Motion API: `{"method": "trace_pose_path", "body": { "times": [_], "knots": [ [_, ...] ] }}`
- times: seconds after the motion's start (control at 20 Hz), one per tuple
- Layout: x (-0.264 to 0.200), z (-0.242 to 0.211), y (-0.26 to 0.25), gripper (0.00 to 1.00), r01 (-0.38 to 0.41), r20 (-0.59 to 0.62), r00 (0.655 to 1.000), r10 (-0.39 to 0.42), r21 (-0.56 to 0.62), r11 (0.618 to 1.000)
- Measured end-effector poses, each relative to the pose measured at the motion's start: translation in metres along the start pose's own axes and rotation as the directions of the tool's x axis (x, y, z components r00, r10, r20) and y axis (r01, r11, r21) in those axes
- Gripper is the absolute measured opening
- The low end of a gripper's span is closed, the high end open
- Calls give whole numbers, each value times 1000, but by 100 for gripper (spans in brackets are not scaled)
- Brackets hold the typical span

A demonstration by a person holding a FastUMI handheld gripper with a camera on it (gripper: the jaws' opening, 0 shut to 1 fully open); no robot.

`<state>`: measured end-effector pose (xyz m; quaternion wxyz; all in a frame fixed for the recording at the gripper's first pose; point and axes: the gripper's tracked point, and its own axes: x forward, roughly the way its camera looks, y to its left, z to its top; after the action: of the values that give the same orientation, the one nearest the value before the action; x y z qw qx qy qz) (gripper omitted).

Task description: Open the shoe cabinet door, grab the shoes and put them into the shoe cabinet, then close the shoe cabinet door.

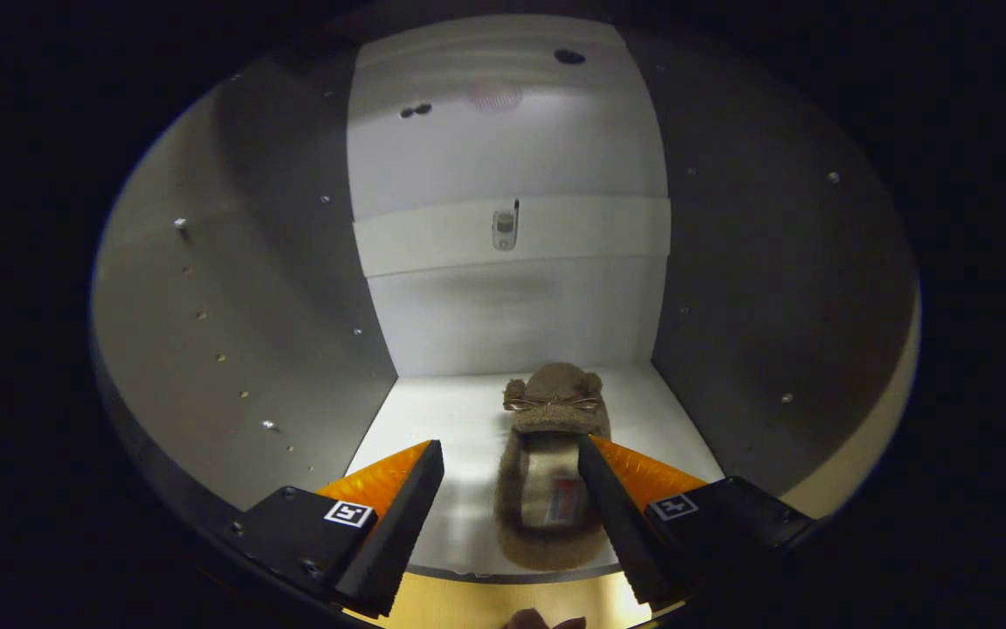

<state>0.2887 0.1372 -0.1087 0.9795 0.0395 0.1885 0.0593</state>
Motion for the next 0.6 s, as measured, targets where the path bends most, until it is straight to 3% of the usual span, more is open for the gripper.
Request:
{"method": "trace_pose_path", "body": {
  "times": [0.35,0.6],
  "knots": [
    [-157,14,19,98,-50,198,979,57,-41,998],
    [-274,4,11,98,-83,259,962,90,-39,996]
  ]
}}
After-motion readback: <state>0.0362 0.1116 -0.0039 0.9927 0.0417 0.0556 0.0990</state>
